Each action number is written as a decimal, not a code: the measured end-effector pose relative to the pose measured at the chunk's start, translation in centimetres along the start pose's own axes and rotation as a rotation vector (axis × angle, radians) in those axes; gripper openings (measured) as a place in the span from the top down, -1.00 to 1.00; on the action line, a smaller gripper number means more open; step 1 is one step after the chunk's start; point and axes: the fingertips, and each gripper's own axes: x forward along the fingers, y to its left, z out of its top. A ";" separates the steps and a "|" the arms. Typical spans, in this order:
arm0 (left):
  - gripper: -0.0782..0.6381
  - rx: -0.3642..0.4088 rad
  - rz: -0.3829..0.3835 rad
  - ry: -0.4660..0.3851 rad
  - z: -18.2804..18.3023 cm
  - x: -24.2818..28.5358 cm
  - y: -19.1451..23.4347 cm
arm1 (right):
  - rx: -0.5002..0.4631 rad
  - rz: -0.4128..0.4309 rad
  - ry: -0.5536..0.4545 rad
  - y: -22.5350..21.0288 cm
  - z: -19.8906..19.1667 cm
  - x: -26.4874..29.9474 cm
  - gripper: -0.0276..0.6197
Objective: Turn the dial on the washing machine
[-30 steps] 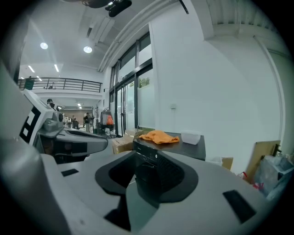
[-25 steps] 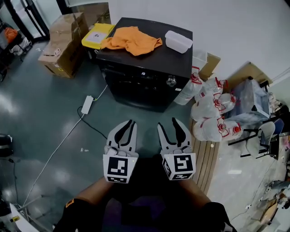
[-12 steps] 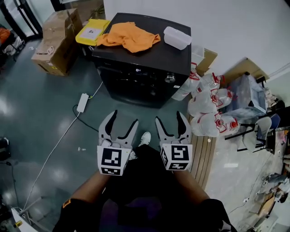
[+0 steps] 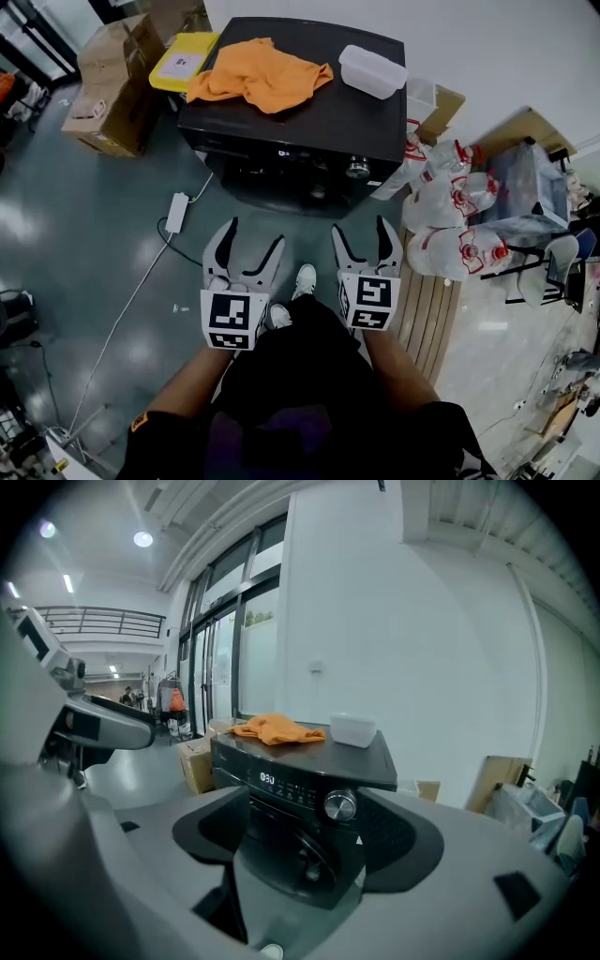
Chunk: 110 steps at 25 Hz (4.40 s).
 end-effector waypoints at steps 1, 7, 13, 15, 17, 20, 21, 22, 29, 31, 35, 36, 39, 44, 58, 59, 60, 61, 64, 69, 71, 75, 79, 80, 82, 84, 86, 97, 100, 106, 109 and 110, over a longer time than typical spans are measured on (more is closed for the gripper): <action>-0.12 0.001 0.005 0.002 0.1 0.9 0.3 | 0.003 -0.004 0.006 -0.5 -0.1 0.9 -0.17; -0.12 0.014 0.020 0.016 0.5 6.1 1.4 | 0.028 -0.027 0.049 -3.9 -1.2 6.3 -0.22; -0.12 0.023 0.036 0.059 -0.8 9.6 1.9 | 0.029 -0.033 0.085 -5.4 -3.3 10.3 -0.22; -0.12 0.020 0.039 0.068 -1.1 10.3 2.0 | 0.024 -0.035 0.098 -5.7 -3.8 11.3 -0.22; -0.12 0.018 0.036 0.078 -1.5 10.9 2.0 | 0.028 -0.038 0.110 -5.9 -4.1 12.0 -0.22; -0.12 0.014 0.024 0.088 -2.2 11.8 2.0 | 0.031 -0.049 0.119 -6.2 -4.6 12.9 -0.22; -0.12 0.011 0.019 0.089 -2.4 12.2 2.1 | 0.030 -0.052 0.121 -6.2 -4.7 13.3 -0.22; -0.12 0.011 0.012 0.089 -2.6 12.5 2.1 | 0.027 -0.055 0.123 -6.1 -4.9 13.7 -0.22; -0.12 0.046 -0.093 0.097 -4.2 14.3 2.0 | -0.015 -0.115 0.153 -6.4 -6.3 15.9 -0.21; -0.12 0.058 -0.125 0.104 -4.4 15.0 2.1 | -0.026 -0.118 0.161 -6.3 -6.4 16.5 -0.21; -0.12 0.075 -0.161 0.117 -4.8 16.3 2.4 | -0.040 -0.134 0.172 -6.3 -6.8 17.3 -0.21; -0.12 0.075 -0.166 0.117 -4.9 16.5 2.5 | -0.039 -0.141 0.175 -6.3 -7.0 17.5 -0.21; -0.12 0.075 -0.167 0.122 -5.1 16.8 3.0 | -0.034 -0.158 0.178 -6.6 -7.1 18.0 -0.20; -0.11 0.055 -0.157 0.125 -5.5 17.0 3.4 | -0.056 -0.179 0.173 -7.2 -7.0 18.3 -0.03; -0.11 0.032 -0.150 0.109 -5.2 16.9 2.9 | 0.110 -0.137 0.142 -7.7 -7.2 18.4 0.07; -0.11 0.032 -0.150 0.108 -5.1 16.9 2.9 | 0.151 -0.124 0.136 -7.8 -7.3 18.4 0.07; -0.11 0.033 -0.152 0.107 -5.1 16.9 2.8 | 0.203 -0.107 0.129 -7.8 -7.3 18.4 0.07; -0.11 0.033 -0.154 0.105 -5.1 16.9 2.8 | 0.265 -0.087 0.118 -7.9 -7.4 18.4 0.07; -0.11 0.036 -0.158 0.103 -4.9 16.9 2.7 | 0.411 -0.033 0.095 -8.1 -7.5 18.3 0.06; -0.11 0.044 -0.159 0.100 -4.4 17.2 2.6 | 0.304 -0.054 0.116 -8.0 -7.3 18.3 0.05; -0.11 0.047 -0.159 0.097 -4.2 17.4 2.5 | 0.189 -0.089 0.128 -7.8 -7.1 18.3 0.03; -0.11 0.043 -0.153 0.098 -4.1 17.6 2.7 | -0.060 -0.154 0.141 -7.1 -6.0 18.2 0.02; -0.11 0.040 -0.145 0.096 -4.0 17.6 3.0 | -0.171 -0.184 0.176 -7.0 -6.0 18.4 0.02; -0.11 0.039 -0.143 0.095 -3.9 17.6 3.1 | -0.171 -0.188 0.180 -7.0 -6.1 18.5 0.02; -0.11 0.038 -0.141 0.094 -3.9 17.7 3.2 | -0.158 -0.193 0.179 -7.1 -6.1 18.5 0.03; -0.11 0.040 -0.139 0.093 -3.9 17.7 3.3 | -0.130 -0.191 0.174 -7.2 -6.2 18.5 0.05; -0.11 0.042 -0.137 0.093 -3.9 17.7 3.3 | -0.074 -0.180 0.166 -7.2 -6.3 18.5 0.06; -0.11 0.012 -0.123 0.106 -4.5 18.2 3.8 | 0.371 -0.039 0.096 -8.3 -6.8 18.3 0.06; -0.11 0.006 -0.117 0.104 -4.4 18.3 3.9 | 0.288 -0.066 0.108 -8.1 -6.8 18.1 0.06; -0.11 0.002 -0.109 0.094 -4.1 18.2 4.0 | -0.075 -0.158 0.165 -7.1 -6.3 17.9 0.01; -0.11 0.000 -0.106 0.092 -4.1 18.0 4.0 | -0.176 -0.174 0.181 -6.9 -6.0 18.1 0.01; -0.11 -0.001 -0.105 0.094 -4.2 18.0 4.1 | -0.182 -0.177 0.183 -6.9 -6.0 18.1 0.02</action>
